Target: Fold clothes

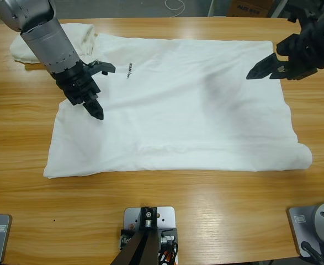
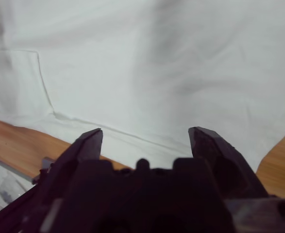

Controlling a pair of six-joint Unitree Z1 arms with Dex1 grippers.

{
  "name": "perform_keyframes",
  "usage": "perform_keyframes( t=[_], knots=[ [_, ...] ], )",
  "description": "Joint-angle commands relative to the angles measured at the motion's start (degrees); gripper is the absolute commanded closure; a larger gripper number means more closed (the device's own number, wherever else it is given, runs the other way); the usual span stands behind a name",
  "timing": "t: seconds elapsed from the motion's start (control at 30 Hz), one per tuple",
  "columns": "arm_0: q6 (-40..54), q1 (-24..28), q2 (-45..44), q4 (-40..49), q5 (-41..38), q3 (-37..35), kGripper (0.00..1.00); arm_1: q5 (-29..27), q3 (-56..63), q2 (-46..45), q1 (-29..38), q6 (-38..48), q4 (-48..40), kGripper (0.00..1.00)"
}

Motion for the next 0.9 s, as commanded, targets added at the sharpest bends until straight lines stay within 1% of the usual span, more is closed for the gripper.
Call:
perform_keyframes(
  t=[0.03, 0.17, 0.2, 0.27, 0.4, 0.43, 0.6, 0.77, 0.9],
  knots=[
    [-0.7, 1.1, 4.9, 0.8, 1.4, -0.4, 0.308, 1.4, 2.9, 3.9, -0.7, 0.5, -2.3, 0.276],
    [-0.8, 1.7, 4.4, 1.7, 2.7, -0.1, 0.313, 1.4, 3.3, 4.6, -0.7, 0.5, -2.5, 0.276],
    [-1.0, 1.9, 4.1, 1.9, 2.6, 0.2, 0.379, 1.4, 3.6, 4.6, -0.7, 0.5, -2.5, 0.276],
    [-1.0, 2.3, 3.7, 2.3, 2.4, 1.0, 0.610, 1.4, 4.2, 4.6, -0.7, 0.5, -2.7, 0.276],
    [-0.9, 2.4, 3.4, 2.7, 0.2, 1.8, 0.985, 1.4, 4.7, 4.4, -0.7, 0.5, -2.8, 0.276],
    [-0.7, 2.1, 3.3, 2.8, -0.2, 1.9, 1.000, 1.4, 4.8, 4.4, -0.7, 0.5, -2.8, 0.276],
    [0.1, 1.5, 2.3, 2.8, -1.2, 2.6, 1.000, 1.4, 5.2, 4.7, -0.7, 0.7, -3.5, 0.279],
    [1.1, 1.6, 0.5, 2.7, -0.5, 3.6, 1.000, 1.4, 5.5, 4.7, -0.7, 1.1, -3.9, 0.280],
    [1.2, 0.3, -4.1, 2.8, -1.4, 5.6, 1.000, 1.2, 5.1, 3.0, -0.7, 3.2, -2.8, 0.280]
  ],
)
